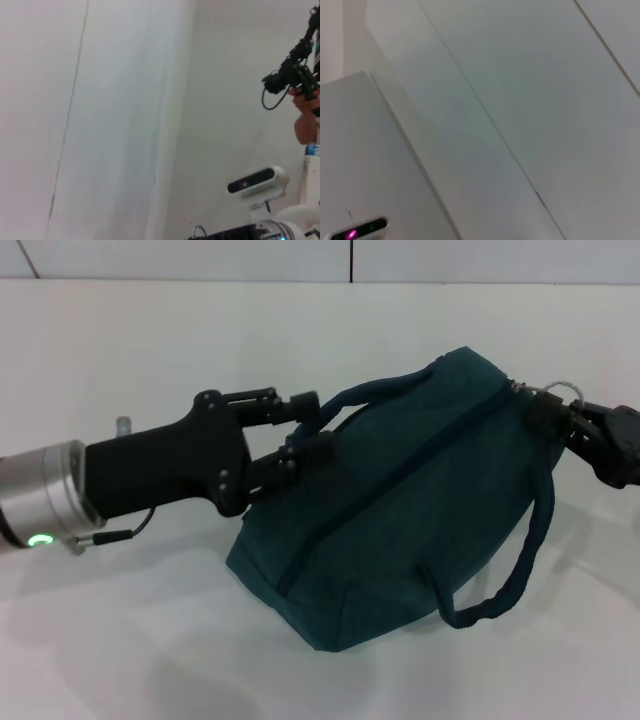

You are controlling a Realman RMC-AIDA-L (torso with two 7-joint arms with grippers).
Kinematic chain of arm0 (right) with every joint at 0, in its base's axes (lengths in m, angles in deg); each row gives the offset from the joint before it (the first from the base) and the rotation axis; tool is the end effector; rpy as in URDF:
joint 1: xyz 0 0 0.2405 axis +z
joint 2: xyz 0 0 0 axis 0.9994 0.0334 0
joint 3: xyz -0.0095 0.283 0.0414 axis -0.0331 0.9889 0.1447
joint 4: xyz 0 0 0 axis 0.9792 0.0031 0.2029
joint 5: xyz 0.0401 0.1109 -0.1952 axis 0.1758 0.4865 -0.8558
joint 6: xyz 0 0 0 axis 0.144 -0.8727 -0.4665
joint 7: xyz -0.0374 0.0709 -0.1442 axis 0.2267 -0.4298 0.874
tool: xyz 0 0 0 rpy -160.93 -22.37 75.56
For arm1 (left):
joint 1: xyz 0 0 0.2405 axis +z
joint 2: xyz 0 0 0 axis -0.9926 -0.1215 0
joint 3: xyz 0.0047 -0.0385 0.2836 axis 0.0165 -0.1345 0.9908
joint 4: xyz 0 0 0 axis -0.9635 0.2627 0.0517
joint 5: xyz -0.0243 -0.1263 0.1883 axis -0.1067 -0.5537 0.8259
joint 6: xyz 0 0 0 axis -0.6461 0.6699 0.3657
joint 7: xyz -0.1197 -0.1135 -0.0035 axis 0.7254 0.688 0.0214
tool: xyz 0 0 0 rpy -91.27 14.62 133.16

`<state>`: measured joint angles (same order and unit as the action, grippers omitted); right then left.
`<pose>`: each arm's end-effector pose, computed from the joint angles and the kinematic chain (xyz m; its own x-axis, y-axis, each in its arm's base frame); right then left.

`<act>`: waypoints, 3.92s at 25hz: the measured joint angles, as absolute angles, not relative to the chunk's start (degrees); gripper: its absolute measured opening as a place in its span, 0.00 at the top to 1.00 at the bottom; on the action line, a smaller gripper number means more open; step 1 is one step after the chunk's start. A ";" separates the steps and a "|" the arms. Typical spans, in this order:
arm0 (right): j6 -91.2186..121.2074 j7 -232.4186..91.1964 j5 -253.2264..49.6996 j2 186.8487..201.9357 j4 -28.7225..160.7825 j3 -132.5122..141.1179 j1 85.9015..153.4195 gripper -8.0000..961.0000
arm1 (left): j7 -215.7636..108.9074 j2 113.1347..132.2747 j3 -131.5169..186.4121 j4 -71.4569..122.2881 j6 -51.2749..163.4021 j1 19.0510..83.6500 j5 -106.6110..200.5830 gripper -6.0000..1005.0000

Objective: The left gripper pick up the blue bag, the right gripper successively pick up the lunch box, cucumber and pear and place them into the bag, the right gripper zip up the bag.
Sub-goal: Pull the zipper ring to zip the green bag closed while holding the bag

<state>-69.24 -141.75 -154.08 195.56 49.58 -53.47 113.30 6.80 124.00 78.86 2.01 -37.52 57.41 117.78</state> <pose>0.2806 0.3389 -0.0237 0.4309 -0.3491 -0.8321 -0.5694 -0.8206 0.0494 -0.2620 0.3178 -0.0299 0.6042 0.1098 0.7892 0.2772 -0.9576 -0.0790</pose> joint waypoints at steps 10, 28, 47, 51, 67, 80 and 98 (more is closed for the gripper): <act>-69.90 -141.23 -154.70 195.36 49.63 -53.40 112.80 0.92 | 23.07 127.38 81.95 -10.14 -34.58 55.31 124.51 0.35; -70.04 -140.14 -154.73 195.21 49.56 -53.03 111.86 0.91 | 26.00 127.25 84.25 -10.47 -30.73 52.90 126.19 0.48; -75.24 -140.13 -156.58 194.97 49.48 -53.54 112.70 0.91 | 29.41 126.05 84.35 -20.86 -31.70 52.45 129.44 0.93; -76.41 -140.14 -156.39 194.97 49.47 -52.07 112.75 0.91 | 30.32 124.35 84.20 -21.89 -32.65 51.42 129.50 0.93; -68.77 -140.13 -158.13 194.88 50.16 -48.72 110.51 0.91 | 28.20 124.20 84.11 -18.79 -32.65 49.25 131.42 0.95; -69.84 -139.18 -157.87 195.36 50.11 -43.20 109.02 0.90 | 28.16 124.05 84.11 -18.78 -32.67 49.88 131.42 0.95; -64.79 -138.99 -159.80 195.74 50.18 -43.78 109.55 0.90 | 27.24 125.20 83.12 -18.31 -31.45 50.14 131.17 0.94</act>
